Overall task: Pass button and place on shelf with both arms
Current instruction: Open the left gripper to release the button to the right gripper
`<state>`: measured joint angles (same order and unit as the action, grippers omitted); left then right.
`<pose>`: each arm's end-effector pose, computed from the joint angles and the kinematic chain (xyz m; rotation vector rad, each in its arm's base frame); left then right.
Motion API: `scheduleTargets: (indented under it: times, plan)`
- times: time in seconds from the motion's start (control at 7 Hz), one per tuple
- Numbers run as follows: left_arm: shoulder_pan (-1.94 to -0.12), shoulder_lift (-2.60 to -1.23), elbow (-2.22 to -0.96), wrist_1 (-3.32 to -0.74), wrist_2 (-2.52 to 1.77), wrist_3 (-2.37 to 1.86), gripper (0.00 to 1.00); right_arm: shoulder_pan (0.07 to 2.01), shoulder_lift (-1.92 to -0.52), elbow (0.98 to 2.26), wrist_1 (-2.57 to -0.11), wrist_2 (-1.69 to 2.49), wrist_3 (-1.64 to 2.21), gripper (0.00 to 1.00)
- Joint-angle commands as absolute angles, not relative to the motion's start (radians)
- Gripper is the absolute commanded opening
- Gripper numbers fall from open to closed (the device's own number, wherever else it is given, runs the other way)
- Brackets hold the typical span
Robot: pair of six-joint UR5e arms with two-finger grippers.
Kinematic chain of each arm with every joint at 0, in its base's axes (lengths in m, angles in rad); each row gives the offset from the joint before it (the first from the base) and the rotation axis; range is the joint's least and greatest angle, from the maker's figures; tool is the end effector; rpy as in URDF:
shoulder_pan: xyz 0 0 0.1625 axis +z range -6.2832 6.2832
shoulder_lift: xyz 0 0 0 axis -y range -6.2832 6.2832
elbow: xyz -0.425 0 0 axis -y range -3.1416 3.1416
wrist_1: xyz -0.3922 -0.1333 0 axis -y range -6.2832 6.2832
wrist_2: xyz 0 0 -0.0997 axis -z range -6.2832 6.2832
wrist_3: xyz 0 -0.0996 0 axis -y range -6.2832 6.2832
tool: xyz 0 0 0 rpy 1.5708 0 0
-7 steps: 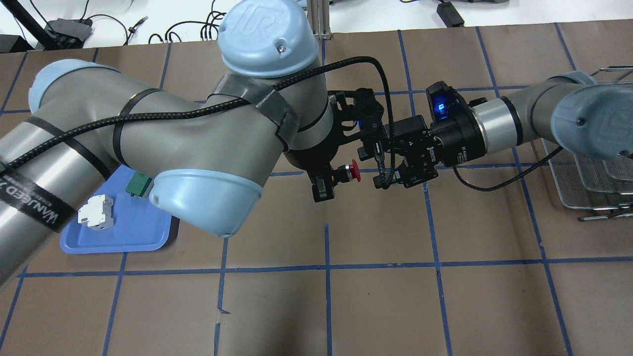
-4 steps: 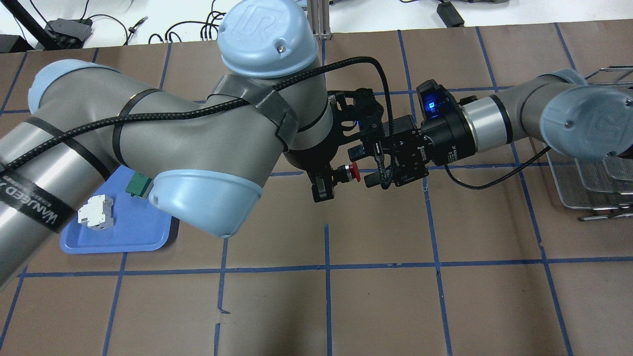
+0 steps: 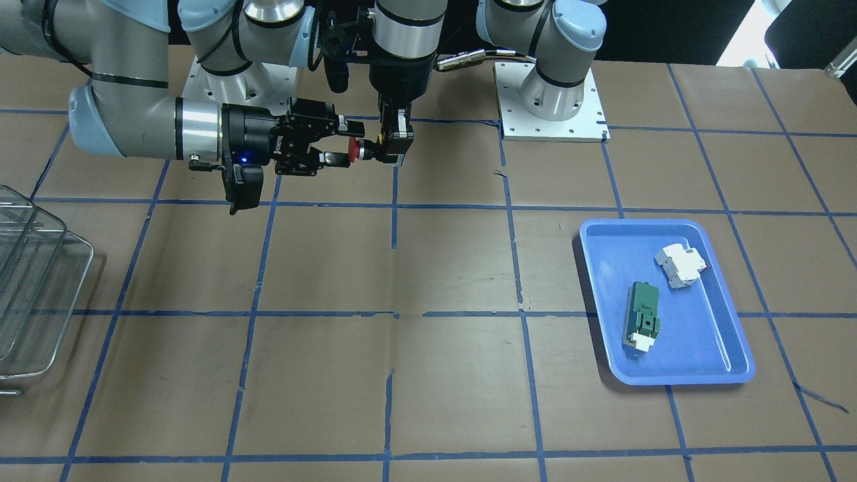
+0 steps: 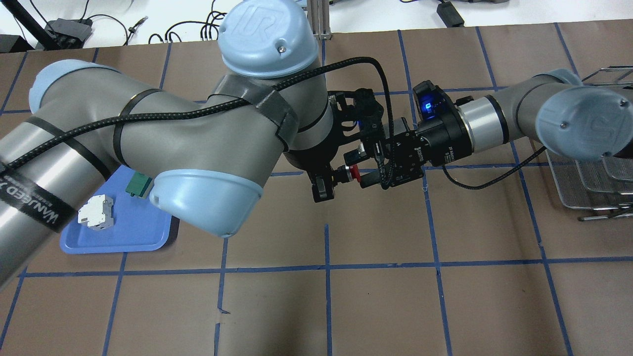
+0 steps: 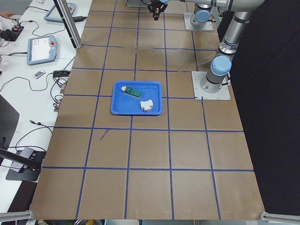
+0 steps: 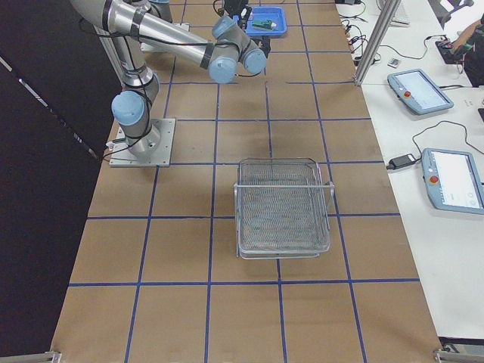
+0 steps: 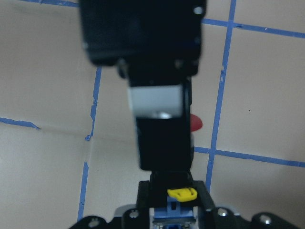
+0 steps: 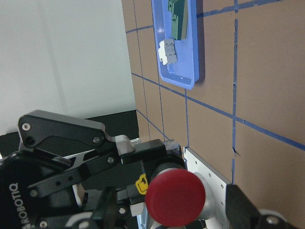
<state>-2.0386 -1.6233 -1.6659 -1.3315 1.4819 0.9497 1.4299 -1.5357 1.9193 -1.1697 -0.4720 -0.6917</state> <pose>-0.3607 -0.3988 0.4396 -2.0046 -2.3285 0.1695 0.1612 -0.4442 0.3380 -0.0519 1.9049 0.2417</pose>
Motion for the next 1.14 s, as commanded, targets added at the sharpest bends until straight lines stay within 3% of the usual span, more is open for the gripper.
scheduleTargets:
  times: [0.0,0.43,0.57,0.71,0.86,1.0]
  plan:
    - [-2.039,-1.623,-1.666,-1.331,1.482,0.951,0.00,1.430,-1.536,1.917,-1.170,-0.474,-0.692,0.13]
    - [-2.039,-1.623,-1.666,-1.331,1.483,0.950,0.00,1.430,-1.537,1.916,-1.170,-0.476,-0.692,0.12]
    - [-2.039,-1.623,-1.666,-1.331,1.491,0.945,0.28,1.428,-1.539,1.914,-1.169,-0.476,-0.690,0.12]
    - [-2.039,-1.624,-1.667,-1.333,1.488,0.939,0.94,1.427,-1.539,1.911,-1.169,-0.477,-0.690,0.12]
    - [-2.039,-1.624,-1.669,-1.335,1.491,0.924,1.00,1.427,-1.539,1.911,-1.170,-0.477,-0.690,0.12]
    - [-2.039,-1.624,-1.669,-1.335,1.493,0.908,1.00,1.425,-1.537,1.910,-1.170,-0.477,-0.690,0.12]
